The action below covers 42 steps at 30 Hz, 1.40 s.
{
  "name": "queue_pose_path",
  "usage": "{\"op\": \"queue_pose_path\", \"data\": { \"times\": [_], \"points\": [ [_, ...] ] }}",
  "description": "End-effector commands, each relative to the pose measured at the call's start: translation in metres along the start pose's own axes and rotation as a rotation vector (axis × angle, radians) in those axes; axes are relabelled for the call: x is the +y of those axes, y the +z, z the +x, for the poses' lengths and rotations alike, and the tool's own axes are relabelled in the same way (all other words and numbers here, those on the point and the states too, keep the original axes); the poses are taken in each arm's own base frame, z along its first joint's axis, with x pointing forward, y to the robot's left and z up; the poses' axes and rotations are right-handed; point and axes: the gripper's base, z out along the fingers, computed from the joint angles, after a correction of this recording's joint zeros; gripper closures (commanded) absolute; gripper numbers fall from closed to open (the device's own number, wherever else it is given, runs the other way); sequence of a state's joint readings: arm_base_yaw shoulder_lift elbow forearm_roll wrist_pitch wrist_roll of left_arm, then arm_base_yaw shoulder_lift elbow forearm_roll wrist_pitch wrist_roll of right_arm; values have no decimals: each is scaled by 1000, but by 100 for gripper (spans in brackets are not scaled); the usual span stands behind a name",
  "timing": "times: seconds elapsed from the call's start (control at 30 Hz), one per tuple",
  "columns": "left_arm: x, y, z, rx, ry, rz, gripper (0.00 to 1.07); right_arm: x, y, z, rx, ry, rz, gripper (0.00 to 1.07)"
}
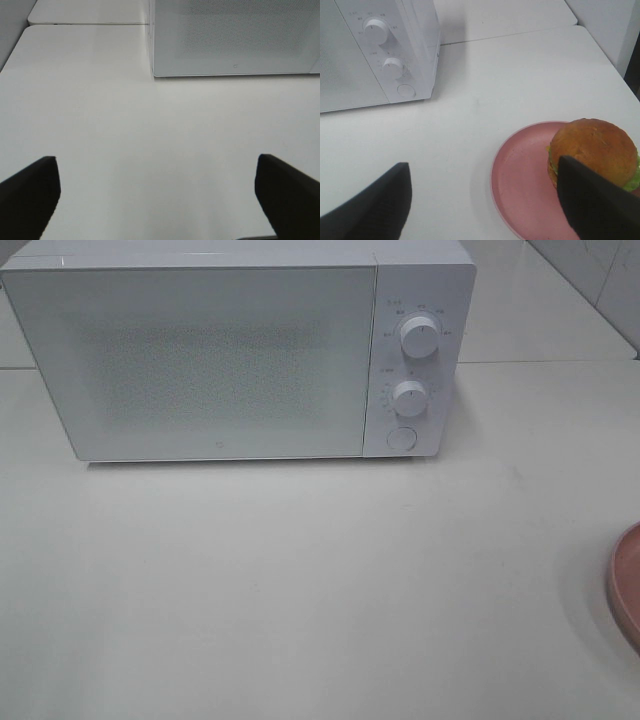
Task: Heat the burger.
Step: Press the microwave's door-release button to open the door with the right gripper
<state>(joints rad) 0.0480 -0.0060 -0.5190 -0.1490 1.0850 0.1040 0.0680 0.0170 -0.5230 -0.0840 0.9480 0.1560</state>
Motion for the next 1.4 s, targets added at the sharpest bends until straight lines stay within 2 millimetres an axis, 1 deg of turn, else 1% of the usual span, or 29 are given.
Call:
{"op": "queue_pose_path", "data": {
  "times": [0.03, 0.1, 0.17, 0.2, 0.23, 0.37, 0.57, 0.8, 0.83, 0.9, 1.03, 1.27, 1.33, 1.37, 1.4],
  "points": [
    [0, -2, 1, -34, 1, 0, 9, 1, 3, -9, -14, -8, 8, 31],
    [0, -2, 1, -34, 1, 0, 9, 2, 11, -16, -7, -11, 5, 31],
    [0, -2, 1, -34, 1, 0, 9, 3, 13, -18, -5, -12, 4, 31],
    [0, -2, 1, -34, 1, 0, 9, 4, 19, -23, 2, -14, 4, 31],
    [0, -2, 1, -34, 1, 0, 9, 4, 19, -23, 2, -14, 4, 31],
    [0, -2, 1, -34, 1, 0, 9, 6, 32, -31, 18, -20, 2, 31],
    [0, -2, 1, -34, 1, 0, 9, 8, 46, -39, 34, -25, 0, 31],
    [0, -2, 1, -34, 1, 0, 9, 10, 58, -46, 27, -29, -6, 31],
    [0, -2, 1, -34, 1, 0, 9, 11, 62, -48, 29, -30, -7, 31],
    [0, -2, 1, -34, 1, 0, 9, 11, 64, -49, 28, -31, -8, 31],
    [0, -2, 1, -34, 1, 0, 9, 13, 75, -56, 18, -34, -14, 31],
    [0, -2, 1, -34, 1, 0, 9, 15, 88, -60, 22, -37, -18, 31],
    [0, -2, 1, -34, 1, 0, 9, 16, 95, -63, 26, -38, -20, 31],
    [0, -2, 1, -34, 1, 0, 9, 16, 95, -63, 26, -38, -20, 31],
    [0, -2, 1, -34, 1, 0, 9, 17, 100, -64, 28, -40, -21, 31]
  ]
}}
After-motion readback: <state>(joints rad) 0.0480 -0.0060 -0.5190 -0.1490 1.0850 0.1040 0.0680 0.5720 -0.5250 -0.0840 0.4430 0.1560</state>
